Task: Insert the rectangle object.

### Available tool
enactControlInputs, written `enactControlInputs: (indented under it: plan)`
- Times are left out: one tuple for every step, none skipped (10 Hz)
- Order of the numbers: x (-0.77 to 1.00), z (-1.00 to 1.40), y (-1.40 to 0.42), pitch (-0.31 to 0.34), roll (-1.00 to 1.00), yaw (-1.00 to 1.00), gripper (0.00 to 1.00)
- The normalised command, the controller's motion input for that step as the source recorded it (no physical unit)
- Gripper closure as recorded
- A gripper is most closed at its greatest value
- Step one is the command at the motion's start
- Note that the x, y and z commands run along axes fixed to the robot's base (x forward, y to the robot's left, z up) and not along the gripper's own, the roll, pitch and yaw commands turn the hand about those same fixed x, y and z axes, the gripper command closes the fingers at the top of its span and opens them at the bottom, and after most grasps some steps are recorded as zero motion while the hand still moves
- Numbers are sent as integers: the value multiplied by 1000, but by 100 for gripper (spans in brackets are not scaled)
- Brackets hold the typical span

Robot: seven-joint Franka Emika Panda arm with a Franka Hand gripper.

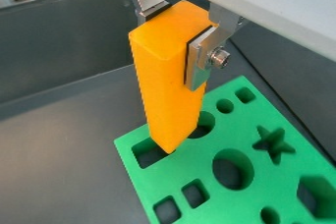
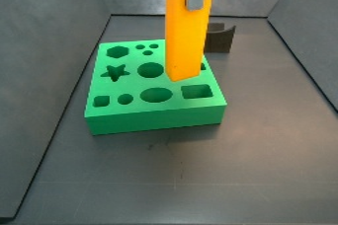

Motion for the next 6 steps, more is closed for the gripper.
enactControlInputs:
  plan:
    - [166,-229,0,-11,36,-894,100]
    - [189,-234,0,0,51,-846,100]
    - [323,-137,-123,0,77,-526,100]
    - [231,-143,-100,0,77,-349,100]
    - [0,-111,0,0,11,0,100]
    - [37,-146,0,0,40,0,100]
